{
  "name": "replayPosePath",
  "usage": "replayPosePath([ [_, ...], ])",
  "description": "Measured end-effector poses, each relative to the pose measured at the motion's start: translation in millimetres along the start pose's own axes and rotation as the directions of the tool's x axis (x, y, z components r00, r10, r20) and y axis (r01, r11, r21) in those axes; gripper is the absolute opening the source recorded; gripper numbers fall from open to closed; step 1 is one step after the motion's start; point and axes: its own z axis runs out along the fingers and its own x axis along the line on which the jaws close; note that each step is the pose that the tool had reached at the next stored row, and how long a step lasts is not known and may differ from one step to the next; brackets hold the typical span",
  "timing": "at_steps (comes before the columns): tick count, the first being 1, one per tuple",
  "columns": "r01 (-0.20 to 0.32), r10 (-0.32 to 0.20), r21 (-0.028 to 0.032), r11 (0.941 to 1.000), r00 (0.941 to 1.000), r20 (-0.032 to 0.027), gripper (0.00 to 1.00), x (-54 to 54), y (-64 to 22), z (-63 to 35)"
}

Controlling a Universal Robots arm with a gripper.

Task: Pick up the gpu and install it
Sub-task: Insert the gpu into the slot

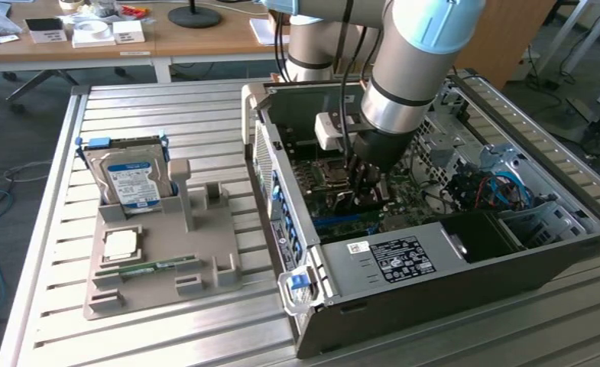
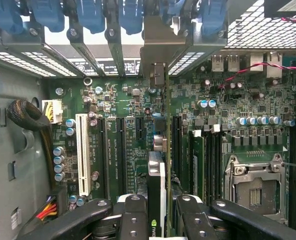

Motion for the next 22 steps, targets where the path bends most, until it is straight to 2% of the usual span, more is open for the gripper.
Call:
replayPosePath([
  [22, 0.000, 0.000, -0.0001, 1.0000, 1.0000, -0.0001, 0.27, 0.7, 2.1, 6.3],
])
